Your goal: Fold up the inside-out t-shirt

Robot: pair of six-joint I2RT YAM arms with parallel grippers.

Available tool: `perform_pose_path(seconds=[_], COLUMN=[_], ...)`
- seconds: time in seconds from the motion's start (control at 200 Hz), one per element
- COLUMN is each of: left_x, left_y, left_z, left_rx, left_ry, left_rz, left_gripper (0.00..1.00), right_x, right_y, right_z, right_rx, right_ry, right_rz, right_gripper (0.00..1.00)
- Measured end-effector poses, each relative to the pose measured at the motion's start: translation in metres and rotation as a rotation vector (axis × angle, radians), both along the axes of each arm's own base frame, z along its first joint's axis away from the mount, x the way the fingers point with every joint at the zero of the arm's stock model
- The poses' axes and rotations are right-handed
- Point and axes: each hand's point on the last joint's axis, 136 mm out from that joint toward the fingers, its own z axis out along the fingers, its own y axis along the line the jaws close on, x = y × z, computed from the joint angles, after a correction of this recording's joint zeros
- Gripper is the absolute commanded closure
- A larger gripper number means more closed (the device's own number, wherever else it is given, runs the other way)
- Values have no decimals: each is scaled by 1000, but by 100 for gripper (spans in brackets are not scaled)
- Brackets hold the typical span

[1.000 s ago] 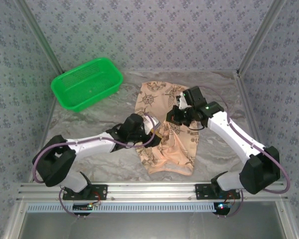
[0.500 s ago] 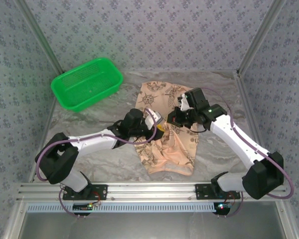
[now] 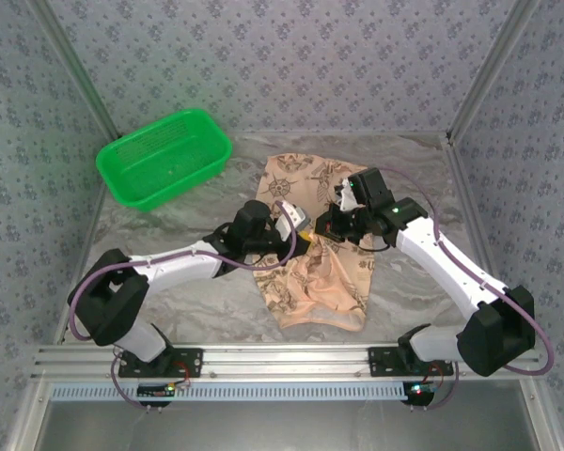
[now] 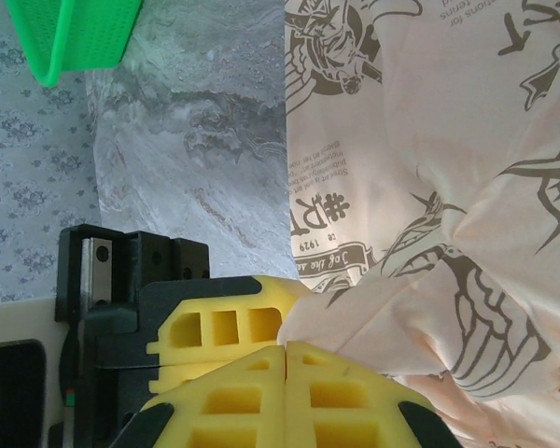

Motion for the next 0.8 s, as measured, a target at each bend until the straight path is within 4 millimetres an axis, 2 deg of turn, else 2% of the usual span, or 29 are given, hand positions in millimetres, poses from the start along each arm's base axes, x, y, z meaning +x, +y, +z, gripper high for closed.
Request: perform_pose_path(seconds=[0.085, 0.1, 0.135, 0.16, 0.215, 0.28, 0.355, 0.48, 0.54, 0.665, 0.8], left_x=[-1, -1, -2, -2, -1, 3, 12, 26, 30, 26, 21], left_y=[-1, -1, 0, 0, 2, 6, 14, 27, 31, 29, 27], left_z=[2, 2, 2, 2, 2, 4, 7, 2, -4, -16, -14], left_rx=[-8, -10, -11, -13, -17, -32, -60, -98, -111, -116, -123], left_ry=[1, 3, 8, 14, 39, 93, 179, 377, 473, 634, 699], left_rz=[-13, -15, -20, -22, -23, -12, 24, 110, 140, 156, 152], left_gripper=[100, 100, 100, 100, 100, 100, 100, 100, 100, 100, 100], right_x=[0, 0, 1, 2, 8, 18, 9, -15, -23, -41, -56], right_y=[-1, -1, -3, -5, -11, -21, -29, -30, -28, -13, 12], right_z=[-2, -3, -4, -6, -10, -15, -17, 9, 15, 5, -26], right_rx=[-2, -3, -7, -12, -45, -130, -202, -183, -177, -193, -225], right_ry=[3, 4, 3, 1, -38, -172, -314, -558, -637, -680, -634], right_rz=[-3, -2, -4, -9, -14, -20, -5, 52, 82, 188, 312], right_gripper=[100, 96, 77, 69, 62, 55, 53, 57, 60, 57, 54])
